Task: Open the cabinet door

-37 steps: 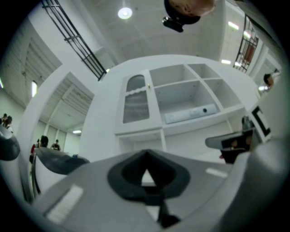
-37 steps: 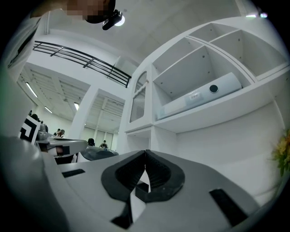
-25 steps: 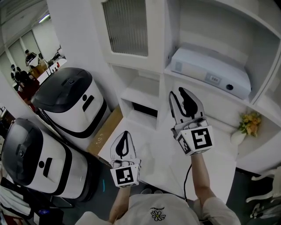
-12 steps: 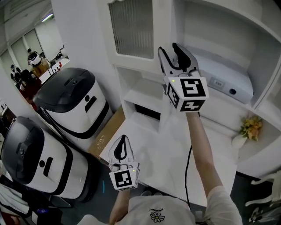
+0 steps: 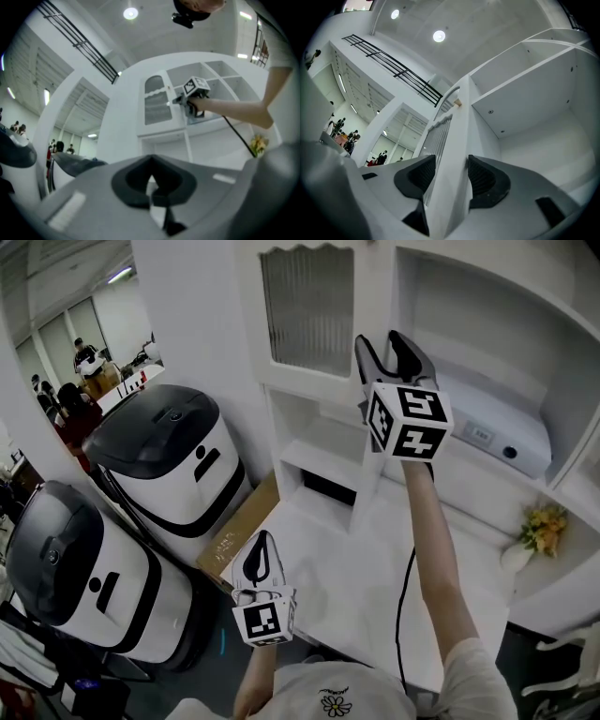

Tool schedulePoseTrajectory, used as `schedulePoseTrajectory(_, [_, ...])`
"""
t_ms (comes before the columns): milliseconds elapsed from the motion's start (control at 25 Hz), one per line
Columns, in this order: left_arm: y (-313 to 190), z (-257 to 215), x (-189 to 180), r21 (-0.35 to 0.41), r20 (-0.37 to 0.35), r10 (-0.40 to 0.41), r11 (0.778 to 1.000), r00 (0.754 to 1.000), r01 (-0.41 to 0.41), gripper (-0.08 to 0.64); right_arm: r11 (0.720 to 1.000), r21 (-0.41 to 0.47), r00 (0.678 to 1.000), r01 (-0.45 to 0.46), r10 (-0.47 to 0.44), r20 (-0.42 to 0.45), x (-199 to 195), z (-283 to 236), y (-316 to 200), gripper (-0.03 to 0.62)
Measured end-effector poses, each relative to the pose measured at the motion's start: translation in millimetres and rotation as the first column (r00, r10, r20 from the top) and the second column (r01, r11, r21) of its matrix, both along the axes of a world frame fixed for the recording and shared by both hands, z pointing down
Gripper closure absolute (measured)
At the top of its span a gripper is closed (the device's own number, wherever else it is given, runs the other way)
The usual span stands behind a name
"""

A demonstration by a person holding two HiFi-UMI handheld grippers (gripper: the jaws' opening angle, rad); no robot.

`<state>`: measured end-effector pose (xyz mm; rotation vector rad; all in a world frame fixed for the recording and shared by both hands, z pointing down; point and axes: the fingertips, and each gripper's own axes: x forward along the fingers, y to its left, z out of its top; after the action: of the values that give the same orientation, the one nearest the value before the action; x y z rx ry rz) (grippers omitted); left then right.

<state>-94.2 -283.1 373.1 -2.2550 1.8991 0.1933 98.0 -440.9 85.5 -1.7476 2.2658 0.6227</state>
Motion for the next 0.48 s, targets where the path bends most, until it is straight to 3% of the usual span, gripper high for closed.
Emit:
schedulePoseTrajectory(280, [-1, -4, -5, 0.004, -0.001, 0.004, 1.0, 1.0, -0.004, 0.554, 0.999, -0.023, 0.999, -0.031, 0.031, -0.013, 1, 2, -6, 0.388])
schedulePoseTrajectory(480, [2, -2, -6, 0.001, 0.01, 0.008, 1.0, 1.0, -0.009, 0.554, 0.99, -0.085, 0.994, -0.11, 0.11, -0.003, 9, 1, -18, 0.388])
